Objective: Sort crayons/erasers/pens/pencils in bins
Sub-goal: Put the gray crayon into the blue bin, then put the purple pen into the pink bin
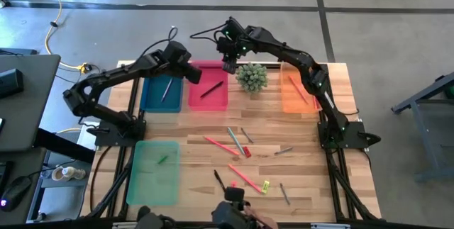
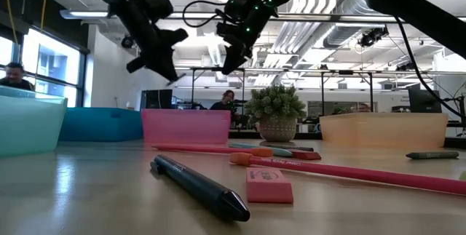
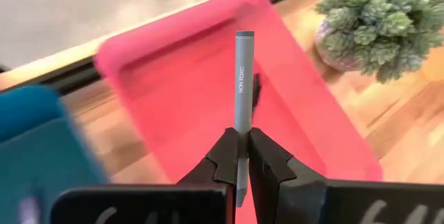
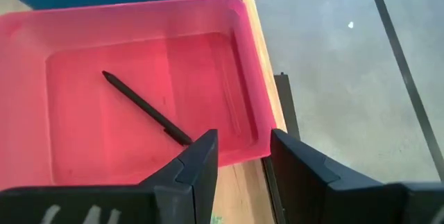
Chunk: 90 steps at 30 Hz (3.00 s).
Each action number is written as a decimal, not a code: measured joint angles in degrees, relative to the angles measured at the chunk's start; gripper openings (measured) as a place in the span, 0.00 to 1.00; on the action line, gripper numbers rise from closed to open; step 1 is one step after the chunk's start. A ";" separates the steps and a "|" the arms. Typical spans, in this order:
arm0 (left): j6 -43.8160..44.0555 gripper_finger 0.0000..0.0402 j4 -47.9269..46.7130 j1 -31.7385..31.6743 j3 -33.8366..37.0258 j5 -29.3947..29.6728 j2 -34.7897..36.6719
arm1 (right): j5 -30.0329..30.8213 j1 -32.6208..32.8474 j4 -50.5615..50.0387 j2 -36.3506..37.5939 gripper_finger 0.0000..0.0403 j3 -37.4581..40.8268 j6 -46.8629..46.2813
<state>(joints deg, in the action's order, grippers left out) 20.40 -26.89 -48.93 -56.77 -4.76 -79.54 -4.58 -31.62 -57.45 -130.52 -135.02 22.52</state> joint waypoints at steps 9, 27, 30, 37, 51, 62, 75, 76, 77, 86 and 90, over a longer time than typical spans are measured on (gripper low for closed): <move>0.63 0.01 3.31 0.31 0.02 0.29 -7.03 | 0.05 0.09 -0.04 0.07 0.31 0.00 0.00; 2.05 0.01 4.40 0.12 0.01 0.54 -11.39 | 0.07 0.13 -0.11 0.07 0.31 0.02 0.00; 1.86 0.01 1.28 -0.41 -1.48 0.70 -9.85 | 0.07 0.13 -0.11 0.07 0.31 0.02 0.00; -1.99 0.01 -9.51 -2.64 -4.66 7.98 -4.01 | 0.07 0.13 -0.11 0.07 0.31 0.04 0.00; -1.60 0.01 -22.04 -11.61 -4.18 14.21 -0.05 | 0.09 0.13 0.24 0.07 0.31 0.04 0.44; 0.76 0.01 -21.05 -10.35 -4.15 21.55 -7.75 | 0.09 0.13 0.28 0.07 0.31 0.04 0.46; 4.78 0.01 -21.15 -7.55 -4.17 34.94 -13.88 | 0.09 0.14 0.28 0.07 0.31 0.04 0.47; 4.69 0.01 -21.17 -7.51 -4.17 35.14 -13.93 | 0.08 0.14 0.28 0.07 0.31 0.04 0.46; 4.68 0.01 -21.17 -7.51 -4.17 35.37 -13.97 | 0.09 0.15 0.28 0.07 0.31 0.04 0.47; 4.94 0.10 -21.09 -7.51 -4.17 35.52 -14.02 | 0.07 0.15 0.28 0.07 0.31 0.04 0.82; 5.81 0.17 -21.08 -7.53 -4.53 35.50 -14.02 | 0.08 0.14 0.27 0.07 0.31 0.04 1.82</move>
<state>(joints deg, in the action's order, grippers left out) 26.22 -47.97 -56.46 -61.30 30.74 -93.56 -4.50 -31.47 -57.18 -130.45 -134.98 24.34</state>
